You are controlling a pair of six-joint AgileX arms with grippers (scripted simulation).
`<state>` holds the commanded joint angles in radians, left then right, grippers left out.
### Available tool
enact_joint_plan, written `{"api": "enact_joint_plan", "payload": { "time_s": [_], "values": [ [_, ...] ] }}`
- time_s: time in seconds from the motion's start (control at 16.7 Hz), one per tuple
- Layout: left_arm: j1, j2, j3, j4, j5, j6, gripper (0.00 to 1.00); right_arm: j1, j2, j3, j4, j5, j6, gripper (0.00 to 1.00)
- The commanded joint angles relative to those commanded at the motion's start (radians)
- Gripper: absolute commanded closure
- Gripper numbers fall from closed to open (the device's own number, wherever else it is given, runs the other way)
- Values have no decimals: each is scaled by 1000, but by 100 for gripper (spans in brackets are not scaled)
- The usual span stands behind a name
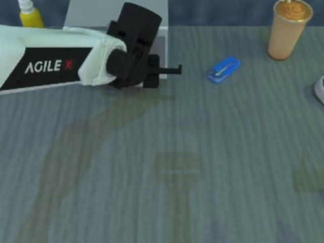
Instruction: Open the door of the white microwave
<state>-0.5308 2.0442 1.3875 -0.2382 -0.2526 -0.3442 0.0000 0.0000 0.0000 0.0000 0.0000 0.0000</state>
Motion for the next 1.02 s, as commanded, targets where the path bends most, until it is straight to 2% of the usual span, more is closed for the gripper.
{"api": "enact_joint_plan", "payload": {
  "time_s": [0.3, 0.66, 1.02],
  "values": [
    [-7, 1, 1, 1, 8, -2, 100, 0, 0, 0, 0, 0, 0, 0],
    [11, -37, -57, 33, 41, 53, 100, 0, 0, 0, 0, 0, 0, 0],
    [11, -37, -58, 33, 41, 53, 100, 0, 0, 0, 0, 0, 0, 0]
  ]
}}
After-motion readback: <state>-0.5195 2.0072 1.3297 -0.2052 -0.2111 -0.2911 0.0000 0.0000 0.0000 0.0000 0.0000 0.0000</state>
